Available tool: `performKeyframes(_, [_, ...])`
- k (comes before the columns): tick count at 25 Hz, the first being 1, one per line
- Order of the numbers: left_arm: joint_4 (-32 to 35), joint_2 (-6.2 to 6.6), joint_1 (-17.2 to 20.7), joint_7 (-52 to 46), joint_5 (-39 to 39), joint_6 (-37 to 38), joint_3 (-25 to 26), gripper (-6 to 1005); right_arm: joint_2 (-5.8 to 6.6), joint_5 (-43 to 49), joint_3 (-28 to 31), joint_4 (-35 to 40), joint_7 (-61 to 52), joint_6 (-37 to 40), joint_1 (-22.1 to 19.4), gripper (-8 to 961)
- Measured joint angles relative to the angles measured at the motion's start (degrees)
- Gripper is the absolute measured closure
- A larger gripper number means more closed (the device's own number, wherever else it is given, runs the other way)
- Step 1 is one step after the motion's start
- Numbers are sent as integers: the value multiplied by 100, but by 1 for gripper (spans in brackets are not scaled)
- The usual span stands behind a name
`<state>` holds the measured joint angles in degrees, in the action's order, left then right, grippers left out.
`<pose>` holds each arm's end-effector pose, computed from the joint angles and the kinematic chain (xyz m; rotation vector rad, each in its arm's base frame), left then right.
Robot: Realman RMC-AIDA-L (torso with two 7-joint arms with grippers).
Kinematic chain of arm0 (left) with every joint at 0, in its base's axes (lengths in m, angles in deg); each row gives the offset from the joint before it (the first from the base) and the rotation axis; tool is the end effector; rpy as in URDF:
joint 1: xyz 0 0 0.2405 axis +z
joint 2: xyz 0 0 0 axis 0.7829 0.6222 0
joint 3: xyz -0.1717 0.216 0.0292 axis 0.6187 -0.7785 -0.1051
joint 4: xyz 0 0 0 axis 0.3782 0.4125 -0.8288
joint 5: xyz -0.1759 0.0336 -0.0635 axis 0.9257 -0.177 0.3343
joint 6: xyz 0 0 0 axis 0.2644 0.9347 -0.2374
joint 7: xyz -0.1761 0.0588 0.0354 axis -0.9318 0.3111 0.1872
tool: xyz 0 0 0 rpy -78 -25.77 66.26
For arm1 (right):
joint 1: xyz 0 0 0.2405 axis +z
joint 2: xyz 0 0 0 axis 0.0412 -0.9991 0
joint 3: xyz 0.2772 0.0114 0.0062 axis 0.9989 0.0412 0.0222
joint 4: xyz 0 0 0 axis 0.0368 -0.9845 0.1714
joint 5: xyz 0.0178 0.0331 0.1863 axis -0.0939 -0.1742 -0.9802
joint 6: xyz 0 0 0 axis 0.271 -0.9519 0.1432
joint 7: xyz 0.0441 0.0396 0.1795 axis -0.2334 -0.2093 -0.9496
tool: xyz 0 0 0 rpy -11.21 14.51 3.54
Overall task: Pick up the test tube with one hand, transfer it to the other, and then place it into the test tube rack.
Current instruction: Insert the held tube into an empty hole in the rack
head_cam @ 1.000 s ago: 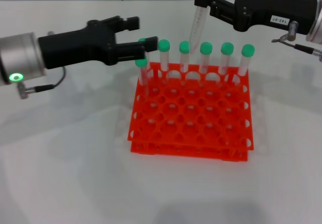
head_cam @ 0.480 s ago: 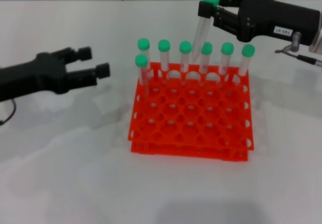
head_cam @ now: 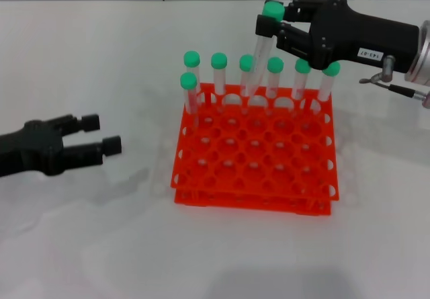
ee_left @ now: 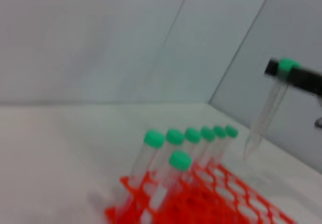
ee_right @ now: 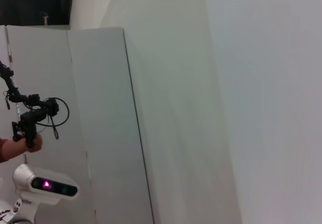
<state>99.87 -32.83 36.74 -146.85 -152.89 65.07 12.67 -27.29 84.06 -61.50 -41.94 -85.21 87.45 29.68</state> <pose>-0.2903 0.2848 0.0050 -2.5701 -0.9823 -0.7582 0.1440 0.3743 -0.0309 -2.6019 0.3069 1.1388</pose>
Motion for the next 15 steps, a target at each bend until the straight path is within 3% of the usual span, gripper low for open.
performKeyframes(10, [-9,58,34,-5,-636,29,1,134,-7,-44,-441,43,7,-40,-73,688])
performKeyframes(15, [-41,62,31,2,-845,0,1,134,-18,-405,-948,1,99,-328,-35,688])
